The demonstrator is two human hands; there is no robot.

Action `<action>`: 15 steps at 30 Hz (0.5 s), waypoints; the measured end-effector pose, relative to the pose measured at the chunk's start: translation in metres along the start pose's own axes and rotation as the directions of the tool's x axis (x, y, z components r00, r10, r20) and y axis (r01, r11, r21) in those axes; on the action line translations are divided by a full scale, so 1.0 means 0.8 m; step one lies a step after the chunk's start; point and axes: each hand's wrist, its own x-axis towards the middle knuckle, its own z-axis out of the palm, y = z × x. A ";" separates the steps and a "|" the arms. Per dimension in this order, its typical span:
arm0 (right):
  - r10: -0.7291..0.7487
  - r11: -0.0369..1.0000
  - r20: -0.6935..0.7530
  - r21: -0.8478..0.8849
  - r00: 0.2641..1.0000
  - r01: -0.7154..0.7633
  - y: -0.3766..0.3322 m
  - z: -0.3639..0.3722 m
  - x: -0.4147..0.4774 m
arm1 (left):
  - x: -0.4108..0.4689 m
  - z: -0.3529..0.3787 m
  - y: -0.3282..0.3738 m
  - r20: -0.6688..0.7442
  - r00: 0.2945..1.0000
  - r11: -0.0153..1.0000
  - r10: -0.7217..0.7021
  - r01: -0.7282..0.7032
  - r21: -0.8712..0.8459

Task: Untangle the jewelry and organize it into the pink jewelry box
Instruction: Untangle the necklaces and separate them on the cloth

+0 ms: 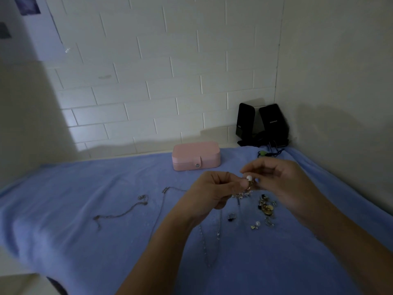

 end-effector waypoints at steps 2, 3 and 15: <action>0.052 0.998 -0.007 -0.044 0.999 -0.052 0.002 -0.001 0.000 | 0.003 -0.003 -0.001 -0.090 0.996 1.000 0.020 -0.022 -0.018; 0.083 0.994 -0.019 -0.063 0.996 -0.084 0.001 -0.003 0.000 | 0.004 -0.004 -0.001 -0.122 0.992 0.999 0.031 -0.034 -0.022; -0.068 0.995 0.043 -0.073 0.997 0.071 -0.014 -0.004 -0.007 | 0.005 -0.003 -0.002 -0.176 0.978 0.992 0.111 -0.120 -0.041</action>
